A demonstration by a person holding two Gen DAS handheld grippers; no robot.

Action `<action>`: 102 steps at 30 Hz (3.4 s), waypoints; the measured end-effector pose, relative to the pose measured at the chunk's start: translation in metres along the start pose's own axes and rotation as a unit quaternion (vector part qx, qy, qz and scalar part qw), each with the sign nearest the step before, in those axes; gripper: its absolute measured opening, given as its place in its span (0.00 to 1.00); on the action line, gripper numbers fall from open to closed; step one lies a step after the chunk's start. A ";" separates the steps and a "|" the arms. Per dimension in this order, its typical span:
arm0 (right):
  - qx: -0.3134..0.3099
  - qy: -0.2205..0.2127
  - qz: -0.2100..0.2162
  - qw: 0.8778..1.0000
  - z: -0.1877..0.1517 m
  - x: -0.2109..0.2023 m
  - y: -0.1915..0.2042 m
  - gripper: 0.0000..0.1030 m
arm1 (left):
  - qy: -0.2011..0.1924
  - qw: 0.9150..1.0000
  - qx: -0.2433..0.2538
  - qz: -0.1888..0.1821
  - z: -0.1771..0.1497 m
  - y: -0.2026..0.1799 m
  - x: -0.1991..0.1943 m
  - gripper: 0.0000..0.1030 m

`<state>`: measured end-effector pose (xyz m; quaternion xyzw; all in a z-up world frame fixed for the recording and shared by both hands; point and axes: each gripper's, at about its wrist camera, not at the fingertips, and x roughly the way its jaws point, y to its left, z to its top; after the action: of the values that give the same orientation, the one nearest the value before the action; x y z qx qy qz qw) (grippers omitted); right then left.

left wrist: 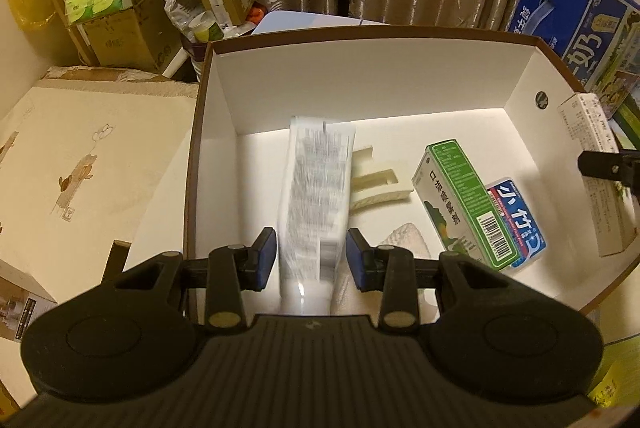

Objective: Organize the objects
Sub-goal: 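Carry the toothpaste tube and ointment box into the brown box with both tools, then open the left tool to drop the tube while the right tool releases the ointment box, then withdraw both tools from the brown box toward the red packet and pill bottle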

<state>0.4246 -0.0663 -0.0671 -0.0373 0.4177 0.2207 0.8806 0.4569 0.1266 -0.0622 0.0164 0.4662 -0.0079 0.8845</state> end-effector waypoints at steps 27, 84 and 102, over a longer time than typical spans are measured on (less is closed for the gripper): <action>0.009 -0.019 0.009 1.000 -0.007 -0.026 0.002 0.50 | -0.039 0.999 0.028 -0.021 0.002 -0.005 -0.034 0.78; 0.105 -0.015 0.027 0.994 -0.202 -0.227 0.004 0.52 | -0.010 0.993 0.081 -0.082 -0.171 -0.076 -0.185 0.86; 0.142 0.025 0.003 0.990 -0.252 -0.237 -0.027 0.52 | 0.030 0.990 0.101 -0.094 -0.208 -0.108 -0.173 0.86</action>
<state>0.1234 -0.2383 -0.0554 0.0838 0.4665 0.1607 0.8658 0.1842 0.0256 -0.0389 0.0618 0.4890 -0.1375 0.8592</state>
